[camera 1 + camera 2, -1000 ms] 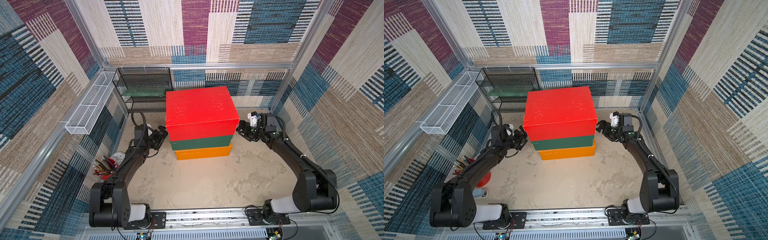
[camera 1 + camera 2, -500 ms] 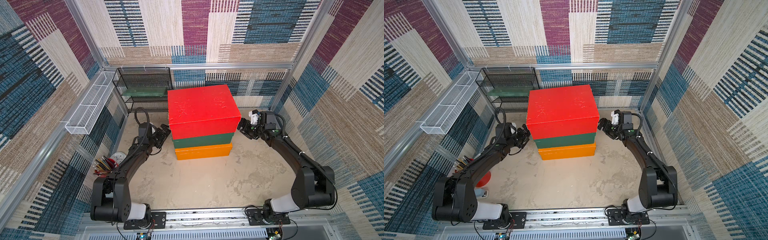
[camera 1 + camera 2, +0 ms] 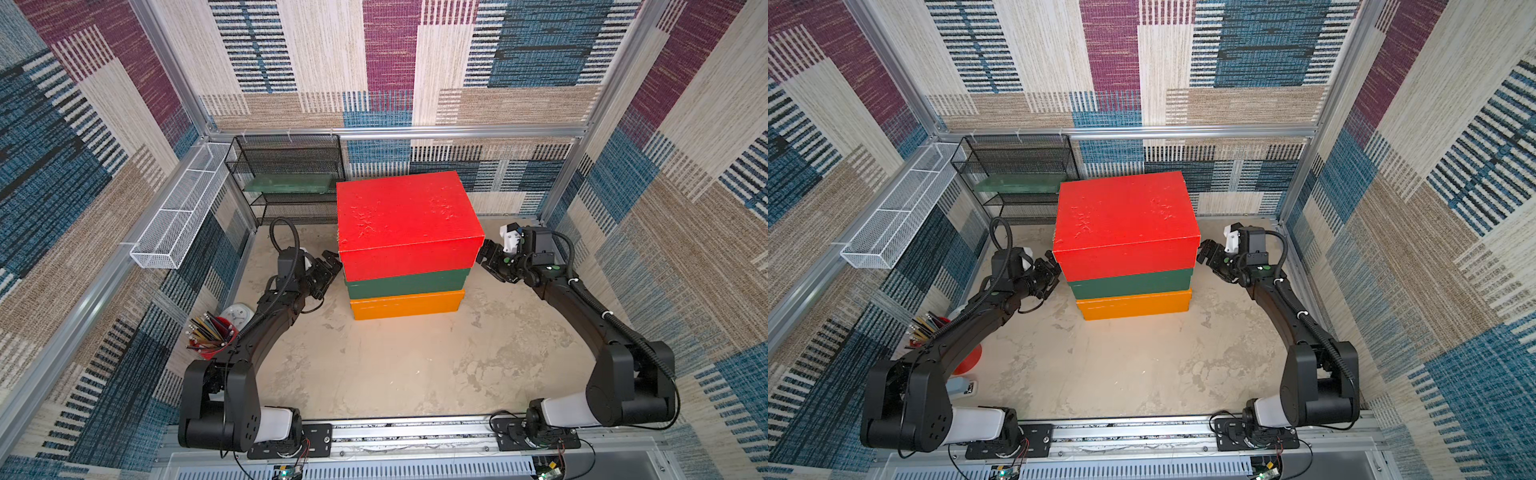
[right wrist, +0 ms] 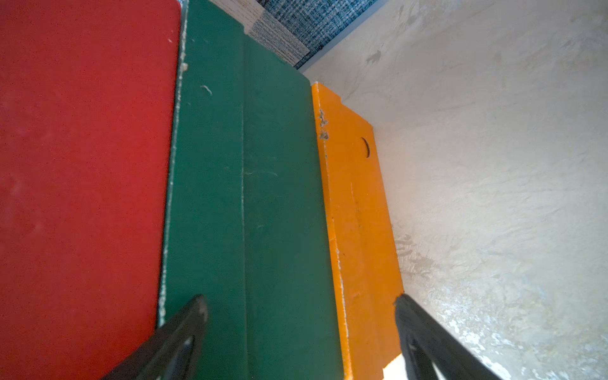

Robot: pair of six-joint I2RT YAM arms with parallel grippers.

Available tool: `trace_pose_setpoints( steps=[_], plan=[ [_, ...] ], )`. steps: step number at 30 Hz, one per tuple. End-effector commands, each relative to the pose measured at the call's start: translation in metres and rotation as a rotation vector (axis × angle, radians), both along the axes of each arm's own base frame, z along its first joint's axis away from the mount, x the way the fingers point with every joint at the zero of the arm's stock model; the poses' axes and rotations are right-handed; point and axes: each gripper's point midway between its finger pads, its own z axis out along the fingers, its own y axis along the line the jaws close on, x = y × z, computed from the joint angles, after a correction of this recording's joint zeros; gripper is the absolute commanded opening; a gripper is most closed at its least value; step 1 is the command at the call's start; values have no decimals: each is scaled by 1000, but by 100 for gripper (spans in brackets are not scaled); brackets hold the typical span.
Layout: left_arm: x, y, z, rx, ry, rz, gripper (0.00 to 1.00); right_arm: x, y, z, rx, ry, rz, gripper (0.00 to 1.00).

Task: Stack the shoeboxes
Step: Adjust the shoebox.

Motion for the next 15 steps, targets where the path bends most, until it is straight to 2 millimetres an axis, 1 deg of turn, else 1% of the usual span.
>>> trace_pose_setpoints(
  steps=[1,5,15],
  plan=[
    [-12,-25,8,-44,-20,-131,100,-13,23,13,75,-20,125,91],
    [-13,-25,8,-46,-20,-131,100,-15,24,15,76,-25,126,91],
    [-15,-27,7,-38,-14,-141,100,-15,21,10,71,-15,118,92]
  ],
)
